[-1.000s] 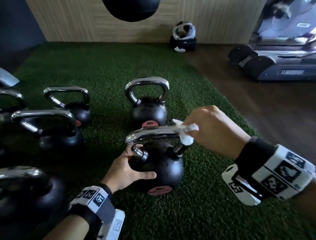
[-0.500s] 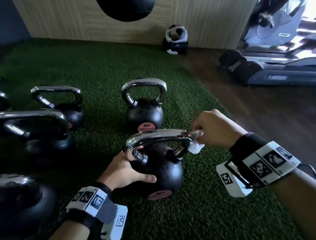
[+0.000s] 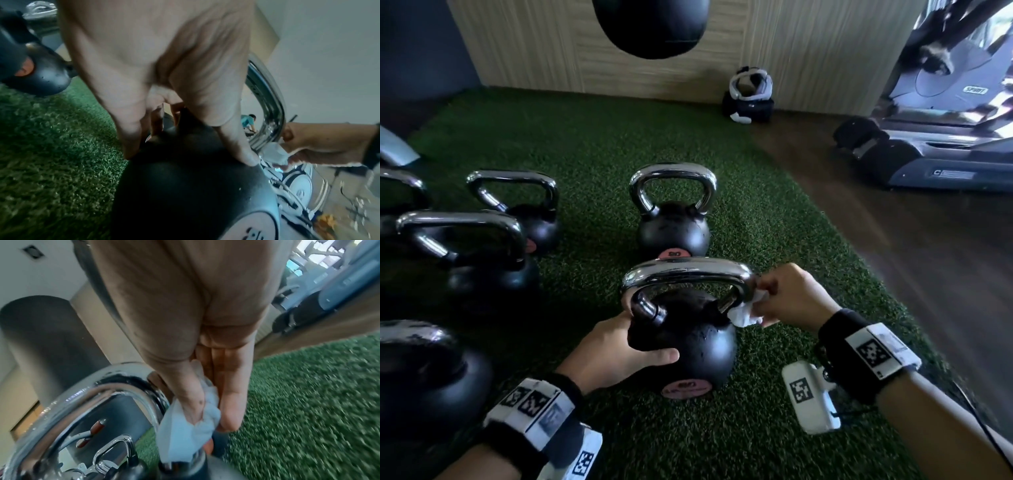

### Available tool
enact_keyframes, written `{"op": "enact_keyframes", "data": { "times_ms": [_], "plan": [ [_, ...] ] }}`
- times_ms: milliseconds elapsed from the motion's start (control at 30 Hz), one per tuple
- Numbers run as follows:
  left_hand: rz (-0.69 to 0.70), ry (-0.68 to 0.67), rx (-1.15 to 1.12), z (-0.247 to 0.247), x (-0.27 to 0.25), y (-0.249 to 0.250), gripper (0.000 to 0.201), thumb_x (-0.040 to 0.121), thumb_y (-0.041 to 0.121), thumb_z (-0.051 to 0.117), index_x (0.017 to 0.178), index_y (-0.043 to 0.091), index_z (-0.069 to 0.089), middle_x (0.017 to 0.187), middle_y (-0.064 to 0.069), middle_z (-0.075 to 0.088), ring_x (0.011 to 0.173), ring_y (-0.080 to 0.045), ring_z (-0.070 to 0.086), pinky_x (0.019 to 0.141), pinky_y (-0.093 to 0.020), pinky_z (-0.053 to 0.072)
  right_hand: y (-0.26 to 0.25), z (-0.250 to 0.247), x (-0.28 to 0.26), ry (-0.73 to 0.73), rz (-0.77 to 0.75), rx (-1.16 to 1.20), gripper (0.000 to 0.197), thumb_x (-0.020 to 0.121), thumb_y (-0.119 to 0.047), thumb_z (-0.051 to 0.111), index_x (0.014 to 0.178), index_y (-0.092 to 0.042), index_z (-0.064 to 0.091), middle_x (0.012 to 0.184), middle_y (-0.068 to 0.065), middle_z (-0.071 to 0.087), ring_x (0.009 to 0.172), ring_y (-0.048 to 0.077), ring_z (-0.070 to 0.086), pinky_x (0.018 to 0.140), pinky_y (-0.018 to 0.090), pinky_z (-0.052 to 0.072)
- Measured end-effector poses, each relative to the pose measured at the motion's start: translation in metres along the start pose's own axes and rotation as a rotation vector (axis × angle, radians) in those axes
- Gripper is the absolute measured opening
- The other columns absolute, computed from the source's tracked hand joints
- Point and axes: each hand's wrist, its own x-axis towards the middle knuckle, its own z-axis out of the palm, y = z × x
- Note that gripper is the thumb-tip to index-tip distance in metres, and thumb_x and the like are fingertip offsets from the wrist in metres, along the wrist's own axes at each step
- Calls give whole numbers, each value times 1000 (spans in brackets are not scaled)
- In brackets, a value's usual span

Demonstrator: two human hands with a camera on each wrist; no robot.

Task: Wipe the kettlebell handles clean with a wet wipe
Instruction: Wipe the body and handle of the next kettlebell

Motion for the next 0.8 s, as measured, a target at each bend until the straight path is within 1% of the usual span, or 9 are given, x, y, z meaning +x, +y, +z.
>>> {"op": "enact_keyframes", "data": {
  "times_ms": [100,233,300,367,433,500,600,667,800],
  "plan": [
    [-84,-76,202,-4,-10,10,72,75,78,67,129,32,61,124,10,68,117,-12,63,91,-26,47,8,13,-7,3,35,110,11,76,-4,86,81,-4,77,79,10,79,69,26,78,72,46,66],
    [-146,-182,486,-17,-13,28,54,79,74,61,79,20,64,80,7,68,82,-14,66,62,-28,44,12,16,-15,-28,29,7,10,79,-12,85,77,-14,76,71,4,77,62,20,76,62,35,64],
    [-96,-241,480,-27,-17,35,46,82,66,65,80,21,72,73,10,72,76,-7,68,66,-26,50,7,8,-22,-155,-52,-171,19,78,-21,88,67,-26,72,60,-8,72,55,7,69,56,28,56],
    [22,-317,241,-34,-23,40,27,89,54,70,93,28,77,80,11,78,77,-2,72,74,-23,55,-4,-1,-32,-276,-135,-258,19,76,-31,89,66,-34,73,59,-14,69,52,-2,60,55,22,47],
    [111,-348,-125,-33,-29,49,20,94,41,70,106,26,76,95,7,80,88,-10,76,81,-26,58,-15,-10,-39,-322,-209,-199,11,76,-36,89,77,-32,79,66,-13,73,55,2,59,55,26,44],
    [103,-327,-462,-30,-33,60,33,91,41,64,118,23,72,109,0,79,98,-19,76,88,-31,61,-23,-16,-44,-300,-279,-56,18,73,-37,90,87,-29,82,76,-6,77,61,15,64,59,36,48],
    [34,-422,-895,-28,-36,73,46,90,42,63,127,16,69,121,-14,73,96,-27,77,88,-38,63,-34,-23,-49,-248,-362,151,22,69,-30,93,85,-23,81,78,0,78,66,11,65,64,31,50],
    [36,-486,-1013,-28,-37,79,46,93,43,63,129,15,70,123,-25,66,90,-24,77,86,-39,64,-39,-22,-52,-198,-414,180,24,66,-23,96,81,-19,78,75,0,77,64,5,63,61,24,49],
    [1,-458,-1106,-22,-34,88,45,94,34,56,121,3,73,113,-27,72,86,-25,78,79,-38,65,-44,-5,-54,99,-528,61,29,62,-21,96,74,-22,69,70,-5,70,59,2,57,58,16,44]
  ]
}}
